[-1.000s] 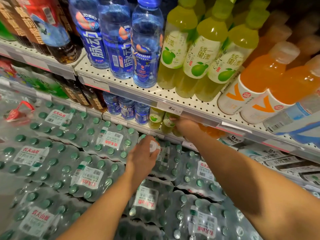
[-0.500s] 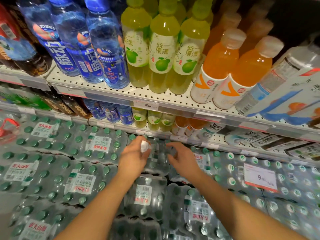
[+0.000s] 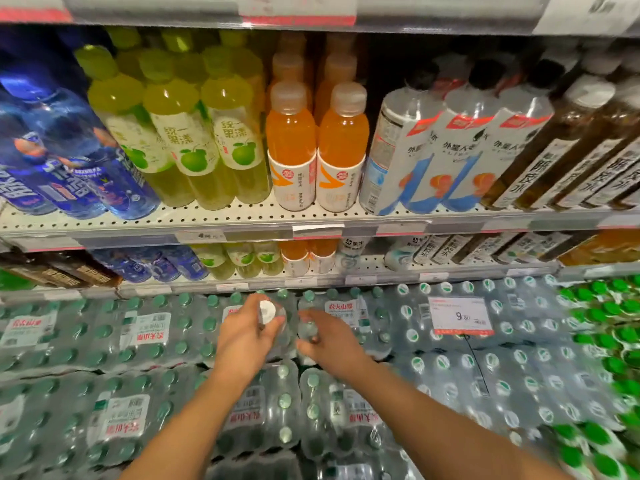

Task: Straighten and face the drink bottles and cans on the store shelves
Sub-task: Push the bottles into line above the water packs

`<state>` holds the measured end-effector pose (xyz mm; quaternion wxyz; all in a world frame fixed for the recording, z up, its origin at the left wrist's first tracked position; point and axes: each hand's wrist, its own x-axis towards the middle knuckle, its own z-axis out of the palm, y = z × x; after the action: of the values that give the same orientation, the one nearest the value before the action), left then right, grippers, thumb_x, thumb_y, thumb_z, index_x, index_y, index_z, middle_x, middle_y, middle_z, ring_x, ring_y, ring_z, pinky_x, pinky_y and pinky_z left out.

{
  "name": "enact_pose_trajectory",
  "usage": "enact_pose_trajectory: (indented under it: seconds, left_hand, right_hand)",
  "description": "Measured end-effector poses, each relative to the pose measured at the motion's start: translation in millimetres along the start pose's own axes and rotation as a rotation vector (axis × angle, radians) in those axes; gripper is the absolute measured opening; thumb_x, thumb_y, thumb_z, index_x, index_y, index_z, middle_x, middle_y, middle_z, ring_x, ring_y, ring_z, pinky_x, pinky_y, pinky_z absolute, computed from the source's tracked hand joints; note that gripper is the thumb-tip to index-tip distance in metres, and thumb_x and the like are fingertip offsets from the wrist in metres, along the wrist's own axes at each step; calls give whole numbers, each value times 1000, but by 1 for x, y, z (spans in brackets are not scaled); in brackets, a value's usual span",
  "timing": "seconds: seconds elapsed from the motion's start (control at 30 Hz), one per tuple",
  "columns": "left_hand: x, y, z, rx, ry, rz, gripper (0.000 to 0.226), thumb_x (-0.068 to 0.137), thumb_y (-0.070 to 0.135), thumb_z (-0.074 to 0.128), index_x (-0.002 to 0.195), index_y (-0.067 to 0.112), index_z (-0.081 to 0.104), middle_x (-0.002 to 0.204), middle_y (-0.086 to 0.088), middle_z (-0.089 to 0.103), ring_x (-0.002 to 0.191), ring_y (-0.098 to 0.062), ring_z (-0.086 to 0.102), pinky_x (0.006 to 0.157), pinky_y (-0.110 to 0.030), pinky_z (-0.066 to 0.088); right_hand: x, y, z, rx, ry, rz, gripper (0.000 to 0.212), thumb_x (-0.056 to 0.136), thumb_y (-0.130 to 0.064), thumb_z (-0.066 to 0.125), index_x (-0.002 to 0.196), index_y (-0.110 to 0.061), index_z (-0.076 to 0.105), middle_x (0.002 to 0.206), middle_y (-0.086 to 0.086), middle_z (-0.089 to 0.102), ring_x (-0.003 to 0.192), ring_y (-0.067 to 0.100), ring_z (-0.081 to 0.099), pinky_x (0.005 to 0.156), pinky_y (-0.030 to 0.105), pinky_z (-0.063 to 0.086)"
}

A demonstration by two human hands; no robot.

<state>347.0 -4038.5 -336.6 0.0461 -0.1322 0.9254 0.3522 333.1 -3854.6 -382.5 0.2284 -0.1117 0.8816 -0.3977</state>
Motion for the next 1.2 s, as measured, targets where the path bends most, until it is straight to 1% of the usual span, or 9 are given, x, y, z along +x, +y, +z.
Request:
enact_pose_trajectory:
  seconds: [0.17,0.27,0.37,0.47,0.57,0.67,0.77,0.93,1.2]
  left_hand:
    - [-19,57,6,-164,-43,-19,17,90,36,74,94,30,59,72,9,66,64,2,59,50,-11,39]
    - [-23,85,9,-226,-62,-29,15,88,36,75,90,31,61,74,9,67,67,1,60,52,-14,40]
    - [-24,103,16,-286,-102,0,16,85,36,77,89,32,62,74,9,68,73,-8,64,61,-30,50]
    - [-22,120,20,-213,-221,83,22,86,43,75,103,39,62,84,13,69,81,-10,65,70,-34,54]
    - [-12,130,17,20,-201,261,41,94,49,63,133,37,55,128,18,60,120,-13,56,101,-36,48]
    - [-1,127,10,336,21,444,62,95,46,58,151,26,40,165,3,23,151,-24,18,123,-45,24]
    - [13,116,4,448,107,439,80,90,39,62,158,20,24,169,-5,6,156,-27,2,124,-51,18]
    - [37,96,-10,543,149,387,91,86,40,67,159,14,20,167,-8,16,153,-30,15,120,-58,26]
    - [35,95,-14,604,94,390,103,82,42,69,162,18,8,169,-6,9,154,-29,13,119,-54,28]
  right_hand:
    - [-11,1,-13,-39,106,14,83,78,-53,75,149,-31,39,145,-4,51,121,18,59,96,41,52]
    - [-23,0,-26,-38,203,26,85,67,-71,67,138,-30,45,129,-6,53,107,18,62,83,44,55]
    - [-33,3,-41,7,298,71,74,68,-60,75,128,-28,48,120,-9,54,100,17,63,77,38,54]
    - [-39,14,-60,33,378,75,65,67,-53,77,123,-31,51,114,-12,59,96,13,65,76,36,54]
    - [-40,31,-77,84,492,104,61,68,-58,79,120,-37,55,108,-17,64,94,5,64,75,31,55]
    - [-35,53,-92,128,610,114,58,68,-49,81,119,-33,59,111,-11,64,102,11,62,78,33,53]
    - [-28,71,-105,182,689,127,59,68,-40,84,122,-27,61,115,-5,64,108,15,60,88,35,53]
    - [-7,79,-126,260,743,123,58,70,-26,87,120,-36,58,115,-8,64,107,12,62,87,34,52]
    - [48,70,-136,-34,622,288,51,76,-31,85,115,-11,59,111,8,62,103,27,61,80,34,48]
